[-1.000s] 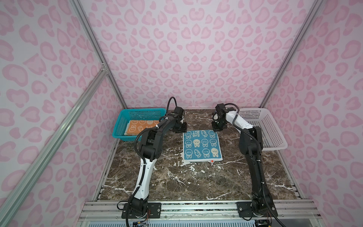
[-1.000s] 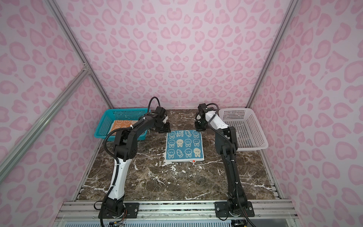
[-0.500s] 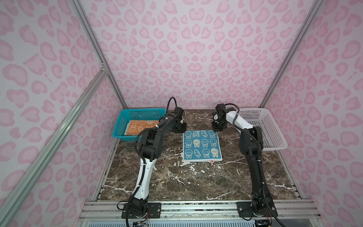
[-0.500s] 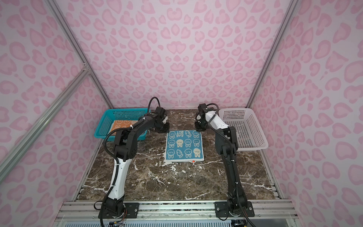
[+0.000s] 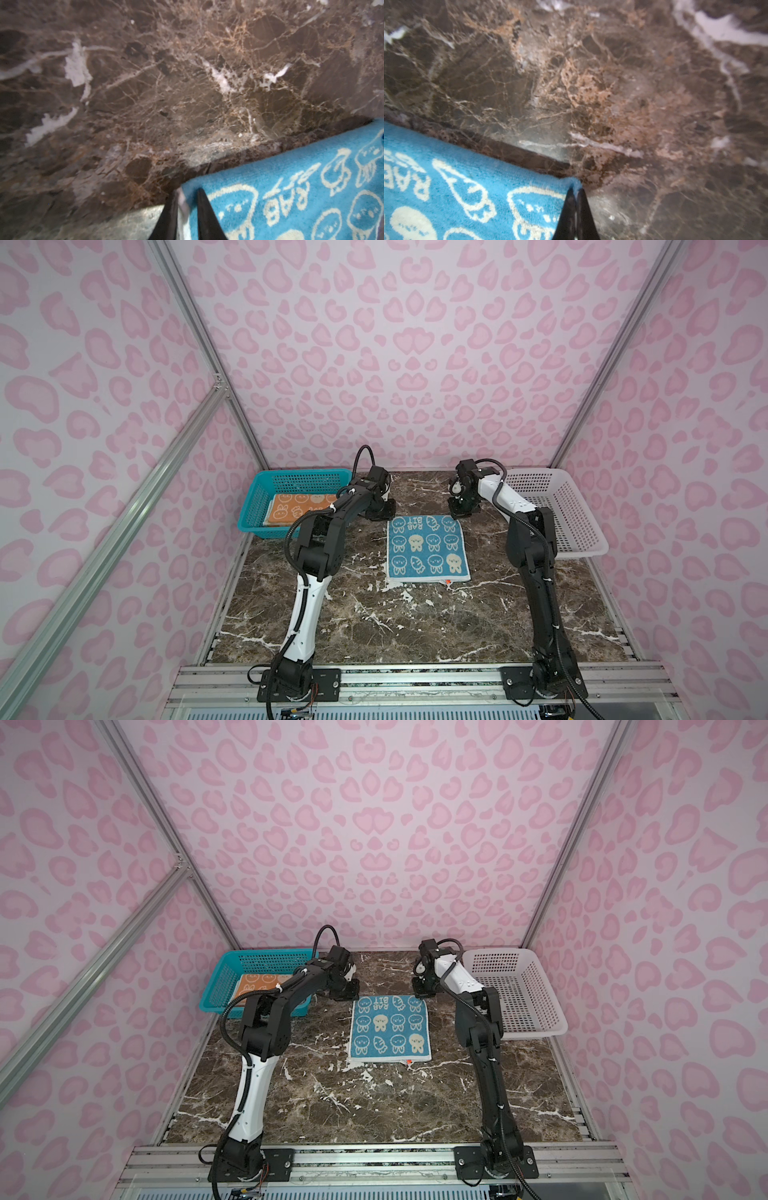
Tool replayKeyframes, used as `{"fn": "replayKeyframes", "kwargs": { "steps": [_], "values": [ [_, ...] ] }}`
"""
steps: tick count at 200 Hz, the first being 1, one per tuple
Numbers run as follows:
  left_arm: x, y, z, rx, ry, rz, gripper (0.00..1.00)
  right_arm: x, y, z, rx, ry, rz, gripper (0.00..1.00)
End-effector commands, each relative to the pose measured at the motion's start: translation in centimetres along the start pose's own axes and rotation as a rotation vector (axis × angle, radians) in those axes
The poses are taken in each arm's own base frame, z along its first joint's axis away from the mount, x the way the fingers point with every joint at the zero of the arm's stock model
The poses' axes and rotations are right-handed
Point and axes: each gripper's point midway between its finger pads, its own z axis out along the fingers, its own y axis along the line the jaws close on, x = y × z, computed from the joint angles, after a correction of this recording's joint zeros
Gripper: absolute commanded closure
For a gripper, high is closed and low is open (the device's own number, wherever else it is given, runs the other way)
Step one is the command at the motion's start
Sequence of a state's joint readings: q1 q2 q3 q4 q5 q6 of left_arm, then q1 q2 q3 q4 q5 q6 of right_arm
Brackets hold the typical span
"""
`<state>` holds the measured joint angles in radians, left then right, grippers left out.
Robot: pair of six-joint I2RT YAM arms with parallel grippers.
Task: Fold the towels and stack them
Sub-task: 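Hold the towel edge pinched with both grippers, adjusting it on the table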
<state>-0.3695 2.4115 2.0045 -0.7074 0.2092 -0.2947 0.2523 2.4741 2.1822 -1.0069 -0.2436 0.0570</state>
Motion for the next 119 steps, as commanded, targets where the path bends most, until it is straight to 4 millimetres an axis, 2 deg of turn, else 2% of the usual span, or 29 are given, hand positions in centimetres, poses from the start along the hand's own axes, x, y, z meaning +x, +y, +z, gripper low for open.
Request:
{"fn": "replayKeyframes", "kwargs": {
  "steps": [1, 58, 77, 119],
  "values": [
    [2.0, 0.9, 1.1, -0.035, 0.074, -0.003, 0.81, 0.6, -0.1, 0.2, 0.002, 0.023, 0.0, 1.0],
    [1.4, 1.3, 1.1, -0.046, 0.06, -0.007, 0.9, 0.5, 0.1, 0.0, -0.011, 0.02, -0.001, 1.0],
    [0.5, 1.6, 0.4, -0.045, 0.039, -0.016, 0.97, 0.1, 0.5, -0.5, -0.045, 0.001, 0.008, 1.0],
    [-1.0, 1.3, -1.2, -0.022, -0.008, -0.006, 0.97, -0.6, 0.3, -1.3, -0.053, -0.021, 0.017, 1.0]
  ]
}}
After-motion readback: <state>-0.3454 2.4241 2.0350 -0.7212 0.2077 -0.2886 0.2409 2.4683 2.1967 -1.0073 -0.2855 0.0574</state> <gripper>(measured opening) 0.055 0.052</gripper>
